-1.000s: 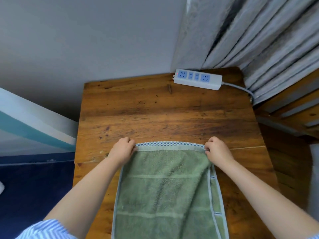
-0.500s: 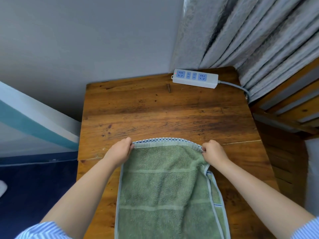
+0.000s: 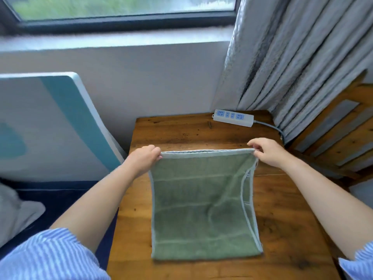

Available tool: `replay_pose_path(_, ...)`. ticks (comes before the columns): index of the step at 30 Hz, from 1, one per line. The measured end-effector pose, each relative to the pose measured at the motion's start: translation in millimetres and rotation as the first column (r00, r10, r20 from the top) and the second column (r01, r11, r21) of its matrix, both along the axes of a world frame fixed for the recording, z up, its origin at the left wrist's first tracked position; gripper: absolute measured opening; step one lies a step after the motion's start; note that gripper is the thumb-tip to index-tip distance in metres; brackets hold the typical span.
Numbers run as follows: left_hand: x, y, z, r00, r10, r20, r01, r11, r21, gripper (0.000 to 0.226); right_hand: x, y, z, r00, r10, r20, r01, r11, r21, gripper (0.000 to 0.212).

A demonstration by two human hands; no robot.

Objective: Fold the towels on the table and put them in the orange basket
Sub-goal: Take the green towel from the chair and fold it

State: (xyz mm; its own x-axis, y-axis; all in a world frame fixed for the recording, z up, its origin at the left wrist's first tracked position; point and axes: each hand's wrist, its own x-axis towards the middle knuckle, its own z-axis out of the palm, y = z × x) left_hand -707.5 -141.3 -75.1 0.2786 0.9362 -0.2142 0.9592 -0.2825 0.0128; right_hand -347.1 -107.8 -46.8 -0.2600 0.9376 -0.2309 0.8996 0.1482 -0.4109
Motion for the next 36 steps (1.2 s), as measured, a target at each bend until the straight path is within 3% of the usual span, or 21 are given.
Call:
replay_pose_path(3, -3, 2, 49, 0.999, -0.019, -0.030, 0.023, 0.987, 0.156, 0.029, -11, -2, 44, 0.995, 0.000, 0.095, -0.015, 0.986, 0.165, 0.027)
replay_pose_path(5, -5, 6, 83, 0.998, 0.055, -0.037, -0.042, 0.955, 0.293, 0.027, -17, -5, 74, 0.994, -0.096, 0.044, 0.072, 0.923, 0.377, 0.027)
replay_pose_path(7, -5, 4, 115, 0.987, 0.144, 0.071, -0.160, 0.874, 0.458, 0.023, -25, -16, 98, 0.987, -0.157, -0.037, 0.142, 0.736, 0.662, 0.025)
replay_pose_path(8, -4, 4, 127, 0.970, 0.181, 0.164, -0.240, 0.830, 0.503, 0.021, -28, -19, 105, 0.984, -0.159, -0.080, 0.164, 0.647, 0.744, 0.024)
replay_pose_path(9, -3, 3, 139, 0.946, 0.218, 0.238, -0.312, 0.806, 0.502, 0.020, -32, -21, 113, 0.985, -0.160, -0.066, 0.152, 0.620, 0.770, 0.025)
replay_pose_path(10, -2, 0, 144, 0.942, 0.234, 0.241, -0.324, 0.825, 0.464, 0.020, -35, -20, 117, 0.986, -0.167, 0.022, 0.101, 0.686, 0.720, 0.026)
replay_pose_path(12, -1, -8, 150, 0.977, 0.202, 0.068, -0.212, 0.896, 0.390, 0.023, -34, -20, 124, 0.974, -0.145, 0.176, 0.030, 0.848, 0.529, 0.028)
replay_pose_path(13, -4, -12, 151, 0.982, 0.186, -0.007, -0.168, 0.904, 0.394, 0.024, -31, -21, 127, 0.974, -0.155, 0.165, 0.049, 0.857, 0.513, 0.028)
replay_pose_path(16, -10, -11, 162, 0.985, 0.168, 0.025, -0.156, 0.833, 0.532, 0.022, -26, -22, 133, 0.978, -0.200, -0.053, 0.185, 0.732, 0.656, 0.028)
replay_pose_path(19, -6, -6, 170, 0.985, 0.140, -0.100, -0.064, 0.837, 0.543, 0.025, -27, -20, 130, 0.975, -0.203, 0.086, 0.116, 0.805, 0.582, 0.030)
replay_pose_path(27, -2, 4, 161, 0.923, 0.186, -0.337, -0.022, 0.899, 0.437, 0.026, -40, -1, 124, 0.971, -0.214, 0.111, 0.130, 0.853, 0.505, 0.032)
replay_pose_path(31, 4, 22, 151, 0.907, 0.242, -0.345, -0.081, 0.903, 0.422, 0.026, -47, 21, 118, 0.968, -0.226, 0.109, 0.152, 0.874, 0.461, 0.034)
replay_pose_path(36, 9, 51, 149, 0.916, 0.324, -0.237, -0.190, 0.870, 0.455, 0.026, -54, 52, 112, 0.966, -0.248, 0.069, 0.169, 0.813, 0.556, 0.032)
